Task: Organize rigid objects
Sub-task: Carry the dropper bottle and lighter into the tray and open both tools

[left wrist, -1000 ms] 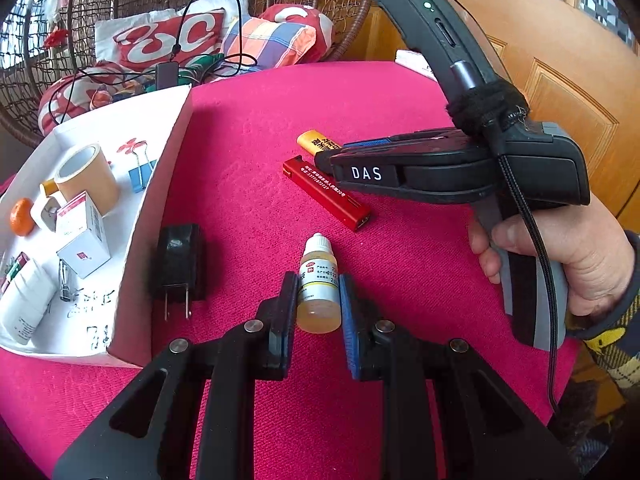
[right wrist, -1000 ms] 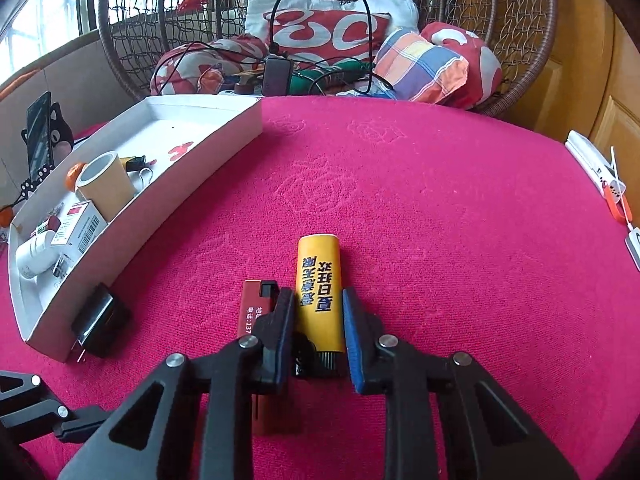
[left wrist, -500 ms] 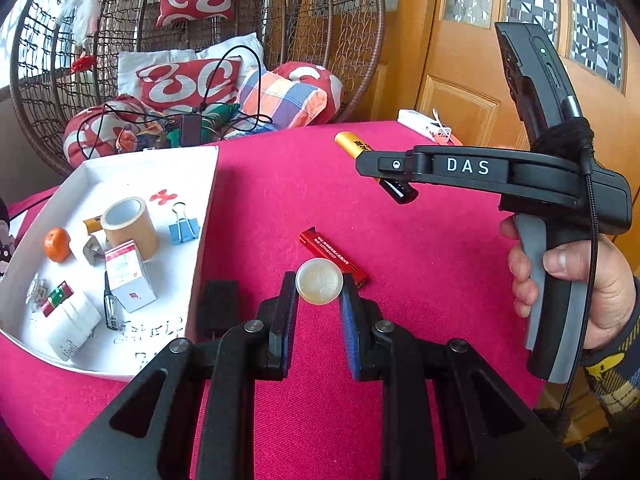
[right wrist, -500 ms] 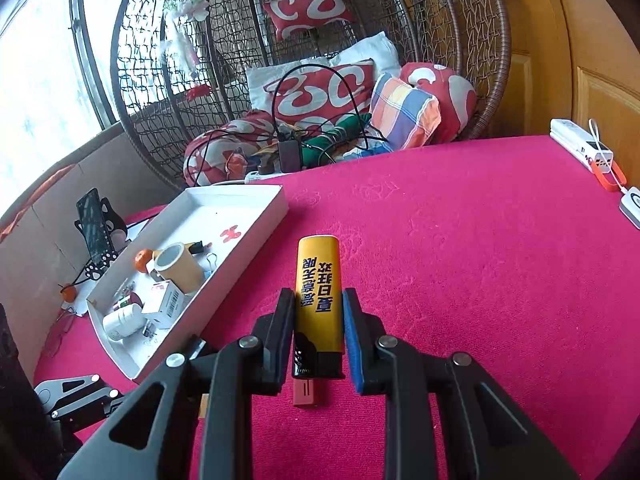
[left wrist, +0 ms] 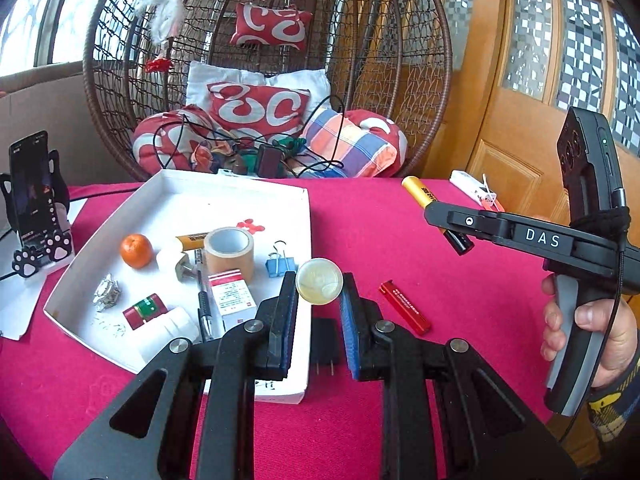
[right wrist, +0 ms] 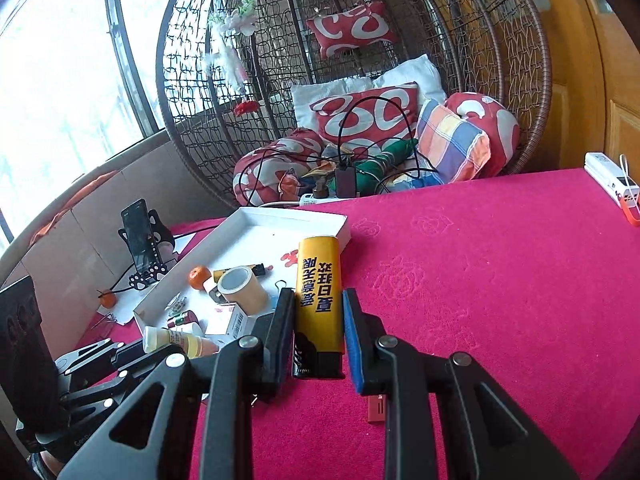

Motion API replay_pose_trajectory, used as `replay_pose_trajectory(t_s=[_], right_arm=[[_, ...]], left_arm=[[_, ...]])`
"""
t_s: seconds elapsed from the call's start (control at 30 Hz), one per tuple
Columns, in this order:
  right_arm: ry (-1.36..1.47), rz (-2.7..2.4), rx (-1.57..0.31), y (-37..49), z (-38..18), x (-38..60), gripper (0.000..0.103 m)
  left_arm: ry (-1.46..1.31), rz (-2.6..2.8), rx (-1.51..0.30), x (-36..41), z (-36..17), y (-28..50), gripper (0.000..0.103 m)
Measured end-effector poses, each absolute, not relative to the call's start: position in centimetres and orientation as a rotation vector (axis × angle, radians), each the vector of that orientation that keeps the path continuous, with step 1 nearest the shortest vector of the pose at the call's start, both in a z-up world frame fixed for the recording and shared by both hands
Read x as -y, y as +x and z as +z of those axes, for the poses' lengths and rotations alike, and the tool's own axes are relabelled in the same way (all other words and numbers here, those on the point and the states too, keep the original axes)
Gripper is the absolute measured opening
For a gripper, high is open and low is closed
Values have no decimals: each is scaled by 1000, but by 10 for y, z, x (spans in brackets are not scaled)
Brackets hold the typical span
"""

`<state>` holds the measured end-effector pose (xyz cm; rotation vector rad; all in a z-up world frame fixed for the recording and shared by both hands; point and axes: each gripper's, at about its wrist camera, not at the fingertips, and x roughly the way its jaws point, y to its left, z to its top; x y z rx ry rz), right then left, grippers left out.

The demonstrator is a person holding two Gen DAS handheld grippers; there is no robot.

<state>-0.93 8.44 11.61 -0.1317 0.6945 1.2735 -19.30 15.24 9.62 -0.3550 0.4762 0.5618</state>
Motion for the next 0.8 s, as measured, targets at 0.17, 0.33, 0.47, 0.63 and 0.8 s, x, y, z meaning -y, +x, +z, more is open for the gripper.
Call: replay_pose_trajectory(t_s=[0.17,0.33,0.47,0.63,0.8], right_arm=[[-169,1311,-694,-20,120,-108,23],[-192,1351,-723,-28,117,-135,23],[-227,1373,-750,-37,108,-160,23],[-282,1367,-757,-47,95,-197,23],[-277,1334,-776,-52,82,-222,23]], left_arm=[[-373,622,-464,-169,96,-209,20],[-394,666,-472,-186,88,-219,20],[-416,695,-462,-203,89,-223,20],[-429,737,-461,-236,93,-216,20],[-520,785,-492,-272,78,-213,20]])
